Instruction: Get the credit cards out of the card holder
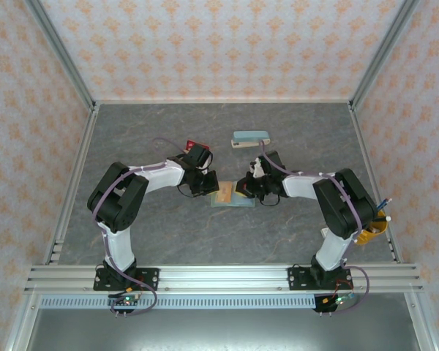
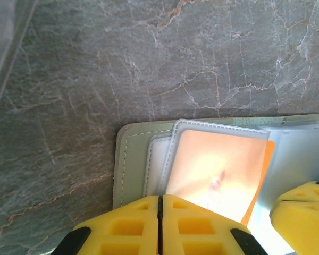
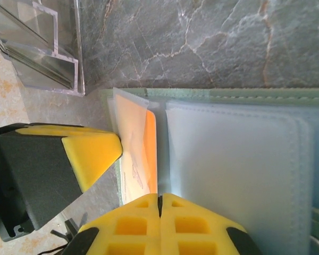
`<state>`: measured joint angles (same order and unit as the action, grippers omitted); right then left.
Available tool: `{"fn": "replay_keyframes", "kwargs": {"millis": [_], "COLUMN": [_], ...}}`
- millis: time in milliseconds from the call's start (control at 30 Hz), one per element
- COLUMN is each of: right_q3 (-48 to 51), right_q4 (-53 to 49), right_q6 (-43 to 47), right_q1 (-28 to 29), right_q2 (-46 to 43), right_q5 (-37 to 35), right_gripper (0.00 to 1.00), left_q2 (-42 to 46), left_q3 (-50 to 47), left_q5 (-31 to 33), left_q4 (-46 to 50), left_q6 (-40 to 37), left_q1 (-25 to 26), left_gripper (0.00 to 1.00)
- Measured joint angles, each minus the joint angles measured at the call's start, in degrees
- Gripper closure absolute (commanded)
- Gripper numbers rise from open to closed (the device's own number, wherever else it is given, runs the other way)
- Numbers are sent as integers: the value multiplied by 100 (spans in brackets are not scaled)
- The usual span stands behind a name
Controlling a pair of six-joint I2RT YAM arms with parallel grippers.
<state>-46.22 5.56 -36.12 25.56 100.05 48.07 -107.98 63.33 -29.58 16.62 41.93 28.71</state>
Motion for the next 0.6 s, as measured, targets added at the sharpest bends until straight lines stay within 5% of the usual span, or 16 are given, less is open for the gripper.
{"fn": "replay_keyframes", "kwargs": {"millis": [167, 600], "right_q3": [-4, -258], "right_q4": [-20, -28], "right_q6": [-24, -133], "right_q1": [33, 103], "right_q2": [2, 417], "right_q5": [155, 339], "right_gripper": [82, 86], "left_q2": [-4, -4], "left_q3": [-2, -7], "left_q5": [-4, -7], "left_q4": [-2, -4], "left_q6": [2, 0], "left_q1": [0, 0], "left_gripper": [91, 93]}}
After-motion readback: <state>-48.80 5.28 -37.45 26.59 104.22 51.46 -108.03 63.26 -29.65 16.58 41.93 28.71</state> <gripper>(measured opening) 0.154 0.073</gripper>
